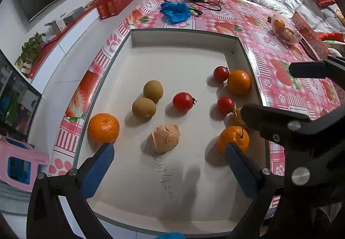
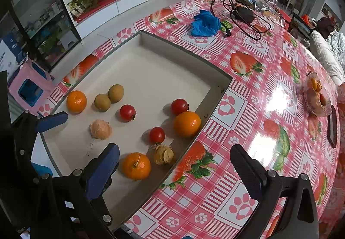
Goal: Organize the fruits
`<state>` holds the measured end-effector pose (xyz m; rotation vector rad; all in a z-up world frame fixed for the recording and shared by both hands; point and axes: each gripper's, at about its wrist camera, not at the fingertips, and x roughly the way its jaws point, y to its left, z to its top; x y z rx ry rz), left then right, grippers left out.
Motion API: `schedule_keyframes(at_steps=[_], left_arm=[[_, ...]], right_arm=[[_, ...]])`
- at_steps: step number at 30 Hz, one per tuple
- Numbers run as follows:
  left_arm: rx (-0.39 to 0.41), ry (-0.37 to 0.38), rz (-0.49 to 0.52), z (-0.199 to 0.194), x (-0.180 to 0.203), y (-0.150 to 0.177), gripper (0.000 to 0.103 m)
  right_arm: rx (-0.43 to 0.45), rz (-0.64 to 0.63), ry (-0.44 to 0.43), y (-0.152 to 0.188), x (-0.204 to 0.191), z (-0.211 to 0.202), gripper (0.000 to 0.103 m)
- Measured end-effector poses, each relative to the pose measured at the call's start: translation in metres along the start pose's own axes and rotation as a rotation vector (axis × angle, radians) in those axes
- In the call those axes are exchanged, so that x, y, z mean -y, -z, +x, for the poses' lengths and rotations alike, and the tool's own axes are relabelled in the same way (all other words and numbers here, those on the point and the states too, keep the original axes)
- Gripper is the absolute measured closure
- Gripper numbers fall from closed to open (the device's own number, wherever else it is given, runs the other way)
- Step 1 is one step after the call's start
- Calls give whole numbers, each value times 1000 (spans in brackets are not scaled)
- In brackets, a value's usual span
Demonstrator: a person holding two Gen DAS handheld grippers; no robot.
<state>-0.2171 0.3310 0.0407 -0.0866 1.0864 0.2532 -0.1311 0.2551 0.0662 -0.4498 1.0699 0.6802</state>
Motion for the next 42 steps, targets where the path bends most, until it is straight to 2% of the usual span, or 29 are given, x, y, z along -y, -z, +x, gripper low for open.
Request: schedule_keyframes(at_steps=[42], left_arm=[[-9, -11, 6, -1, 6, 2, 0]], right_arm=[[4, -14, 1, 3, -5, -3, 0]])
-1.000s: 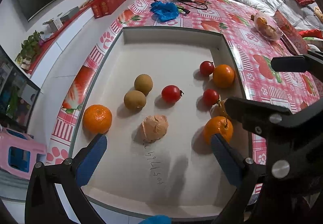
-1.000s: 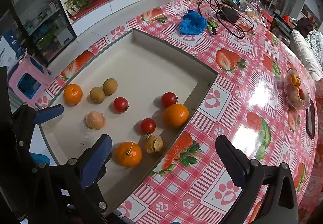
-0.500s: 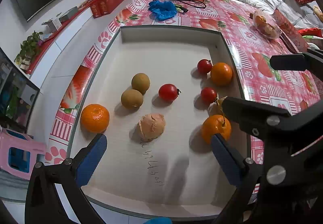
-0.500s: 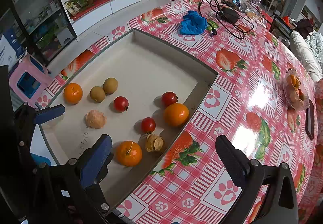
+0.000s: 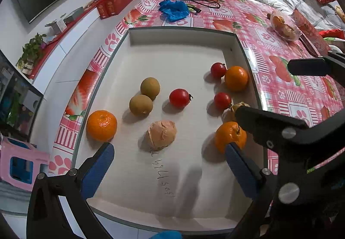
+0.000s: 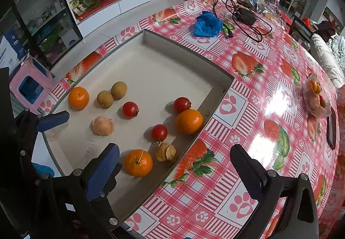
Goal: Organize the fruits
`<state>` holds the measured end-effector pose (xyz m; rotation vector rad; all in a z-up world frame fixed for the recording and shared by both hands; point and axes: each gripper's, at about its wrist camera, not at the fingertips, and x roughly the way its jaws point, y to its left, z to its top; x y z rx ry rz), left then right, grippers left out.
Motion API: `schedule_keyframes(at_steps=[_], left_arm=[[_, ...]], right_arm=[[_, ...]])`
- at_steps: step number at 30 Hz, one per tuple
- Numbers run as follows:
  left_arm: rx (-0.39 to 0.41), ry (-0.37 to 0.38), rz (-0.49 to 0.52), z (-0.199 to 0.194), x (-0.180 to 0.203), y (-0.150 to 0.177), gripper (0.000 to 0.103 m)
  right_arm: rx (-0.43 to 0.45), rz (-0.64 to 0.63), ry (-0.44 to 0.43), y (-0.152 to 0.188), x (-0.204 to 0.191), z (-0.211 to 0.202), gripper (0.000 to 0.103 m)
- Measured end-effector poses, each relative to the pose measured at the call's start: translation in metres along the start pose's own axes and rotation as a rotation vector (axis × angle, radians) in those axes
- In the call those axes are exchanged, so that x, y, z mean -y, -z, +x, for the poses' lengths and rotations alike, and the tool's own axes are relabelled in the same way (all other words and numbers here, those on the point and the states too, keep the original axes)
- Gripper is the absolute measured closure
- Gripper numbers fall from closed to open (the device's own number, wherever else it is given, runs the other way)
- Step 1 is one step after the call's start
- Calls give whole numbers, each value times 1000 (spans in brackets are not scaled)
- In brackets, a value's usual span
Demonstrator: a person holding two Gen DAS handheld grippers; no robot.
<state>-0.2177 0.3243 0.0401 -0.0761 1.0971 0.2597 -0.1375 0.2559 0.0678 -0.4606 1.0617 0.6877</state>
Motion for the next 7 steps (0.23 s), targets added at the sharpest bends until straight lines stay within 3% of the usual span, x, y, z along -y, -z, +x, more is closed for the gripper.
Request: schedule_keyframes(at_steps=[7], left_arm=[[11, -4, -3, -2, -1, 4, 0]], right_arm=[[0, 1, 0, 1, 0, -1, 0]])
